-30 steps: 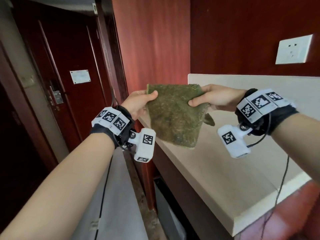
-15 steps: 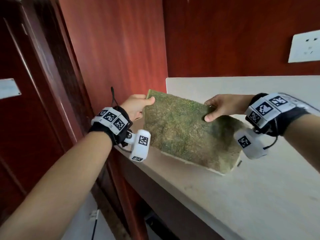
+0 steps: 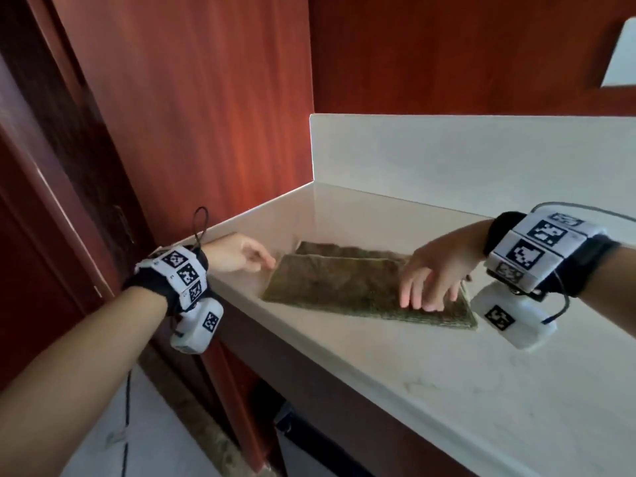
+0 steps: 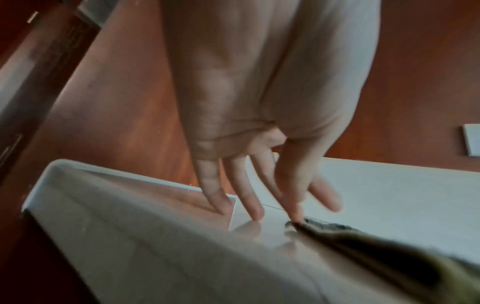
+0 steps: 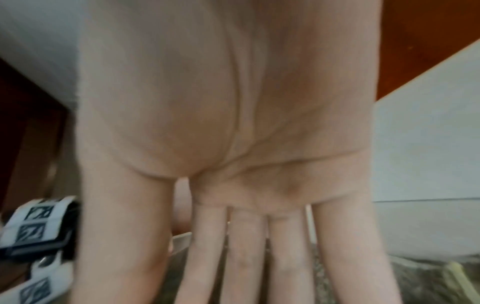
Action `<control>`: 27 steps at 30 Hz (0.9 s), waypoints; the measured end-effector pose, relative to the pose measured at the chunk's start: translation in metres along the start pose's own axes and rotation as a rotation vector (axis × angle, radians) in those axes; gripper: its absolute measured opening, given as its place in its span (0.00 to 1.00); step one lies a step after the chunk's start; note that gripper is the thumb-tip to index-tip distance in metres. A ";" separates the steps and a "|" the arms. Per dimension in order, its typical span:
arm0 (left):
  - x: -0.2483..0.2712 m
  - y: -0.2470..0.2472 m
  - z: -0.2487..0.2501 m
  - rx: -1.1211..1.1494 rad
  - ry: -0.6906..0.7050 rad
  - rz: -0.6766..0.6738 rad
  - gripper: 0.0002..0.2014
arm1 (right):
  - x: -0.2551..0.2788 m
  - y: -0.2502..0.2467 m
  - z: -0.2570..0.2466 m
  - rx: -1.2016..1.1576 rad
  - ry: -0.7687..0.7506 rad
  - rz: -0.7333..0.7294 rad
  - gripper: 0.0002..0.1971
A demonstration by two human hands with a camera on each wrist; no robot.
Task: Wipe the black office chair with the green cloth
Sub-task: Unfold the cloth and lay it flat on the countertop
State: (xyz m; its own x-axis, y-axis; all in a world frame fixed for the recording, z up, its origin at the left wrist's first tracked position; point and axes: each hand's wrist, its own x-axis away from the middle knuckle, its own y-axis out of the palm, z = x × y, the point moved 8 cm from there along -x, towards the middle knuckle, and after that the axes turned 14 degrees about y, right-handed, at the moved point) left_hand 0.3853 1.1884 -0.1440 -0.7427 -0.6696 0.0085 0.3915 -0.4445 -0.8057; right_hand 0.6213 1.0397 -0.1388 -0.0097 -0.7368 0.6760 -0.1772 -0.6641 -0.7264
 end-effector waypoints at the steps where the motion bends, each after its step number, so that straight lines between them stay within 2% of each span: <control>1: 0.001 0.001 -0.008 -0.025 -0.023 0.000 0.17 | -0.002 0.001 0.005 -0.007 0.004 0.001 0.13; 5: -0.014 -0.009 -0.002 0.065 -0.034 0.127 0.12 | -0.009 -0.035 0.037 -0.122 0.076 0.302 0.09; 8: -0.041 -0.004 0.013 0.052 -0.006 0.080 0.10 | -0.019 -0.049 0.067 -0.116 0.209 0.421 0.15; 12: -0.078 0.012 0.024 -0.086 0.009 -0.116 0.09 | -0.036 -0.041 0.084 -0.133 0.302 0.382 0.22; 15: -0.093 0.025 0.026 -0.223 0.001 -0.302 0.10 | -0.042 -0.038 0.074 -0.057 0.256 0.416 0.20; 18: -0.098 0.029 0.017 -0.277 -0.052 -0.418 0.11 | -0.048 -0.035 0.068 -0.034 0.221 0.413 0.19; 20: -0.097 0.028 0.012 -0.288 -0.095 -0.487 0.07 | -0.052 -0.036 0.071 -0.003 0.261 0.420 0.15; 21: -0.097 0.026 0.010 -0.322 -0.092 -0.514 0.05 | -0.055 -0.038 0.076 0.020 0.300 0.419 0.10; 22: -0.098 0.023 0.011 -0.353 -0.077 -0.517 0.05 | -0.054 -0.041 0.079 0.018 0.311 0.426 0.06; 24: -0.103 0.013 0.018 -0.342 -0.032 -0.442 0.04 | -0.049 -0.045 0.088 -0.060 0.345 0.395 0.14; 25: -0.107 0.009 0.021 -0.295 -0.018 -0.395 0.04 | -0.046 -0.047 0.094 -0.102 0.365 0.375 0.14; 27: -0.115 0.004 0.023 -0.196 -0.024 -0.300 0.04 | -0.040 -0.048 0.100 -0.128 0.404 0.347 0.08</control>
State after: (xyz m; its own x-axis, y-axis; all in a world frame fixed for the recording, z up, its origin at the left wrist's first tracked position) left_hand 0.4851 1.2502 -0.1352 -0.7949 -0.5416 0.2736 0.0447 -0.5019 -0.8638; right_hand 0.7283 1.0879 -0.1436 -0.4614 -0.7860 0.4115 -0.2144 -0.3513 -0.9114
